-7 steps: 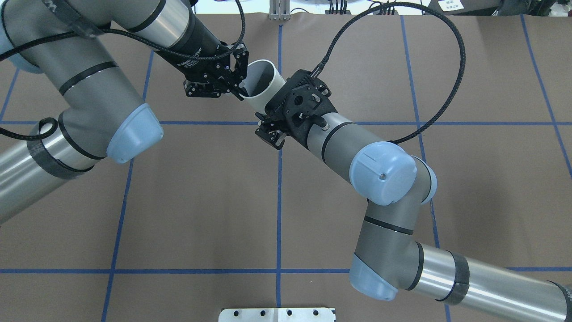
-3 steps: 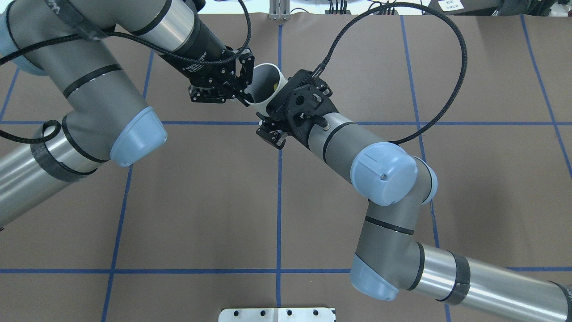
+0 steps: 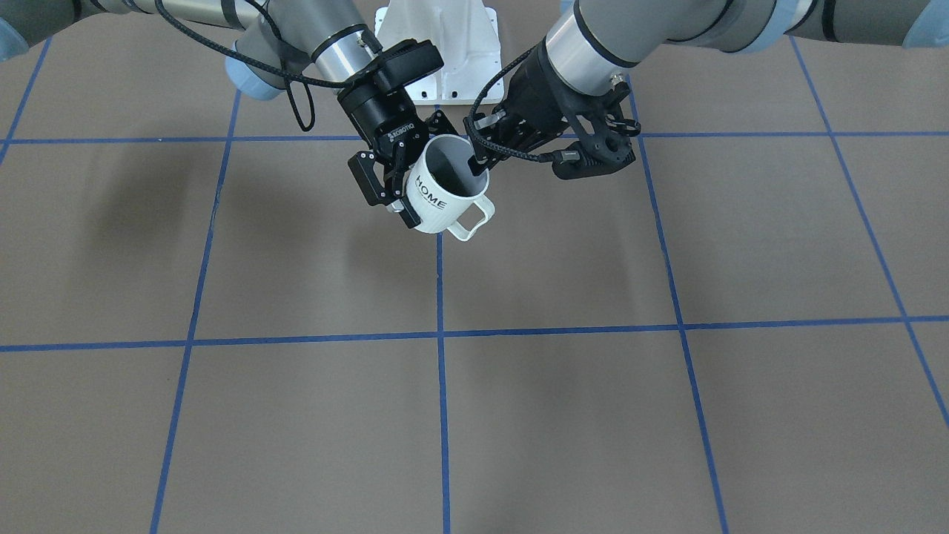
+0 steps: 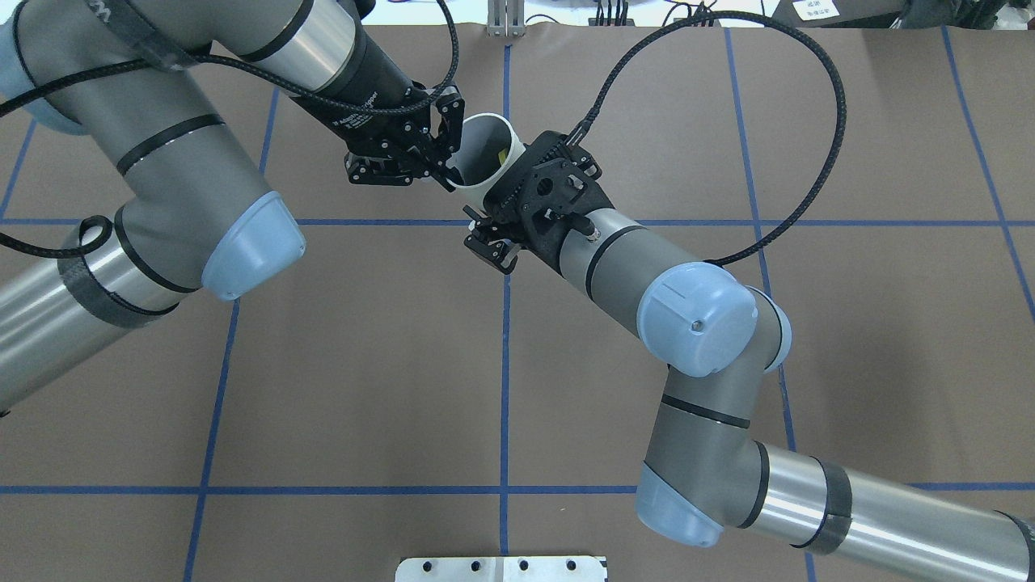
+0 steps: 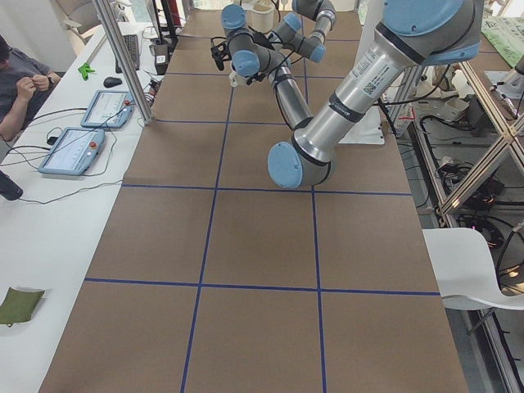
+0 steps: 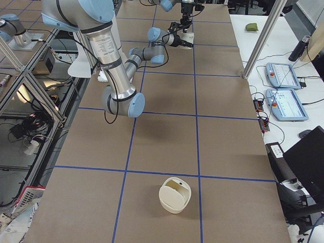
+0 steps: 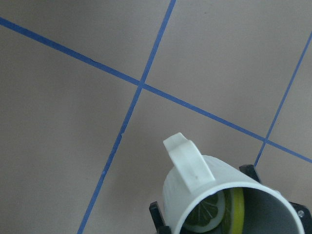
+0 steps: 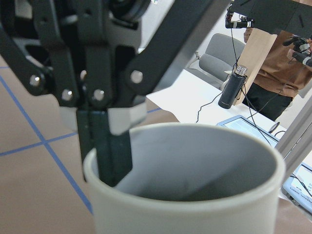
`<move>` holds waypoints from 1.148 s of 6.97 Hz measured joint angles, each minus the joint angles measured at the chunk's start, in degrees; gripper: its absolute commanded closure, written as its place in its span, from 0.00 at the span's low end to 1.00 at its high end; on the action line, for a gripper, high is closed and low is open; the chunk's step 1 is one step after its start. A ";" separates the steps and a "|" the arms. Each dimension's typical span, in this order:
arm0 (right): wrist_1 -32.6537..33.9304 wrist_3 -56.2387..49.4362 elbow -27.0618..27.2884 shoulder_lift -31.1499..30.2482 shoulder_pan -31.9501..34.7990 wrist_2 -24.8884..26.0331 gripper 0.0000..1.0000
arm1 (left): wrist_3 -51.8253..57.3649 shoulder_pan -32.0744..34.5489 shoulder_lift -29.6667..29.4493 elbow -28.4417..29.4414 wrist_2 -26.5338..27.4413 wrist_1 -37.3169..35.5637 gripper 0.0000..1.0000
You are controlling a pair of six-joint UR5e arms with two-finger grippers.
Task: Left arm hands cup to right arm to dump lemon
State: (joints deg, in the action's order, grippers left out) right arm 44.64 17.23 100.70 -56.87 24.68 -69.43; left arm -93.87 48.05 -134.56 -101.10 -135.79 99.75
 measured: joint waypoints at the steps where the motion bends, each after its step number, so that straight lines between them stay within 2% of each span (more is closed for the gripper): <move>1: -0.82 0.00 0.00 -0.10 -0.07 0.01 0.42 | -0.21 -0.02 -0.16 0.16 -0.01 0.02 0.57; 2: -1.55 -0.06 0.02 -0.20 -0.13 0.07 0.73 | -0.21 -0.01 -0.19 0.24 -0.01 0.20 0.01; 4: -1.86 -0.16 0.27 -1.42 -0.61 0.23 0.89 | 0.23 0.02 -0.18 -0.04 0.00 0.51 0.00; 6: -1.71 -0.08 0.27 -2.94 -1.17 0.24 0.94 | 0.38 0.53 0.05 -0.69 -0.06 0.29 0.00; 7: -1.64 0.10 0.33 -3.65 -1.10 0.20 1.00 | 0.88 1.23 0.46 -0.98 -0.10 0.22 0.00; 8: -1.05 0.47 0.35 -4.38 -0.86 0.18 1.00 | 2.77 2.17 1.66 -1.17 -0.18 0.17 0.00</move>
State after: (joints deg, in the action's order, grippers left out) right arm 43.59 17.70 101.05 -61.25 23.82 -69.25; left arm -91.09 50.21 -132.90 -102.27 -135.98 99.92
